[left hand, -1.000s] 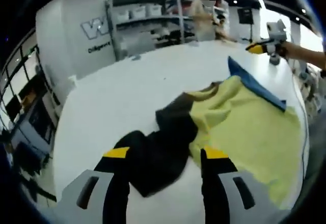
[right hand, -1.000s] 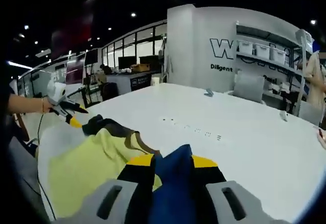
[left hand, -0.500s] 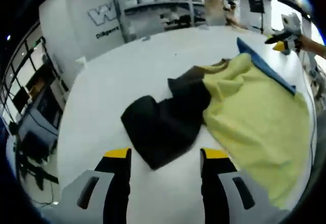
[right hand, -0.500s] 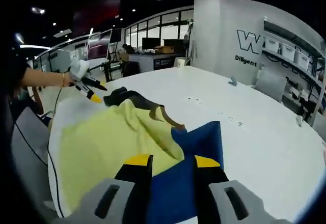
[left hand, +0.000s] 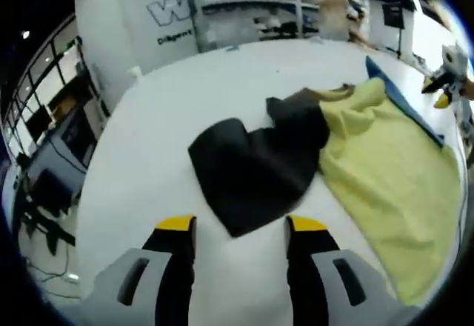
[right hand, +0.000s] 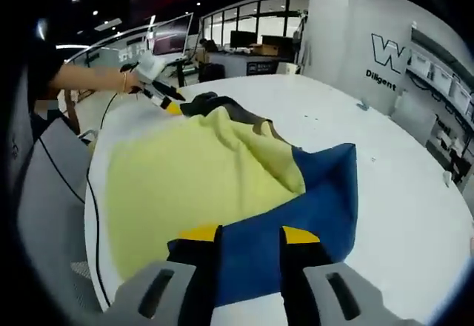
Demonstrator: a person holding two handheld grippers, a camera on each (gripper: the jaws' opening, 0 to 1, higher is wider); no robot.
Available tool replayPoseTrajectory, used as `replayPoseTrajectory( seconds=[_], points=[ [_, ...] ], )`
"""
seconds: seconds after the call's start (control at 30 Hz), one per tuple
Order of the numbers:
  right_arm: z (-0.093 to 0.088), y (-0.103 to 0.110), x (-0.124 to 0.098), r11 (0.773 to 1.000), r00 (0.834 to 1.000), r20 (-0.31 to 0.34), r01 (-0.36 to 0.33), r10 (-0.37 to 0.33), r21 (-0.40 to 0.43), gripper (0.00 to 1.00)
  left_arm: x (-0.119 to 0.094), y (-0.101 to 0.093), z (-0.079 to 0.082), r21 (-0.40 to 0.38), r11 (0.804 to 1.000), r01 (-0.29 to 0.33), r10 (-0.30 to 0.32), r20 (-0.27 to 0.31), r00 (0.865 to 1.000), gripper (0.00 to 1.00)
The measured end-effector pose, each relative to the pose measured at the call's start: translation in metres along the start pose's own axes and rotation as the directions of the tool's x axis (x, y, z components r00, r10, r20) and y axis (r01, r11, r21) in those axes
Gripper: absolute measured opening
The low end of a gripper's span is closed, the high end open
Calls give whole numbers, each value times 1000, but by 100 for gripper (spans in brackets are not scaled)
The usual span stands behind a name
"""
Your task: Fold the garment on the visible template until the final outline fits inside the template.
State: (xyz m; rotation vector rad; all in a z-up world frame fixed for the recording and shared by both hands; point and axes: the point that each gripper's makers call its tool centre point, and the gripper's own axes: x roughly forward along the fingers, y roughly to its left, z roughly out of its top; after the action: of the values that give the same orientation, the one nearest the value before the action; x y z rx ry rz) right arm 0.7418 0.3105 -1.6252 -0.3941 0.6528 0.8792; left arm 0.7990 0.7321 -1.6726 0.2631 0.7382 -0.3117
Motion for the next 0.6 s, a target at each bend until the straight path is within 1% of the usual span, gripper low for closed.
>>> replayPoseTrajectory(
  seconds=[0.03,0.13,0.17,0.23,0.27,0.3,0.33,0.37,0.43,0.5,0.6],
  points=[
    [-5,4,0,1000,1000,-17,-11,11,0,25,1,-2,1,2,1000,4,-4,0,1000,41],
    [-8,9,-2,1000,1000,-17,-19,19,4,25,1,-4,3,2,1000,5,-6,6,1000,38],
    [-9,15,-2,999,999,-17,-31,31,14,25,3,-2,5,1,1000,5,-5,13,1000,35],
    [-12,18,0,999,999,-22,-38,38,14,25,4,-3,4,3,1000,9,-9,15,1000,25],
    [-14,24,-2,999,998,-38,-42,42,9,25,6,-2,4,1,1000,5,-5,16,1000,22],
    [-19,28,0,999,997,-55,-48,48,2,25,6,-3,4,1,1000,4,-4,18,1000,21],
    [-20,29,0,999,997,-58,-51,51,1,25,6,-4,5,-7,1000,1,-1,23,1000,21],
    [-24,34,3,998,996,-65,-61,61,1,25,7,-4,5,-37,999,-1,2,34,999,21],
    [-26,36,4,998,995,-72,-67,67,1,25,8,-7,6,-41,999,3,-1,43,999,18],
    [-30,43,8,997,993,-93,-79,78,-8,25,9,-8,6,-36,999,-1,3,47,999,11],
    [-32,44,9,997,992,-103,-77,75,-11,24,8,-8,8,-34,999,-5,7,58,998,1]
  ],
)
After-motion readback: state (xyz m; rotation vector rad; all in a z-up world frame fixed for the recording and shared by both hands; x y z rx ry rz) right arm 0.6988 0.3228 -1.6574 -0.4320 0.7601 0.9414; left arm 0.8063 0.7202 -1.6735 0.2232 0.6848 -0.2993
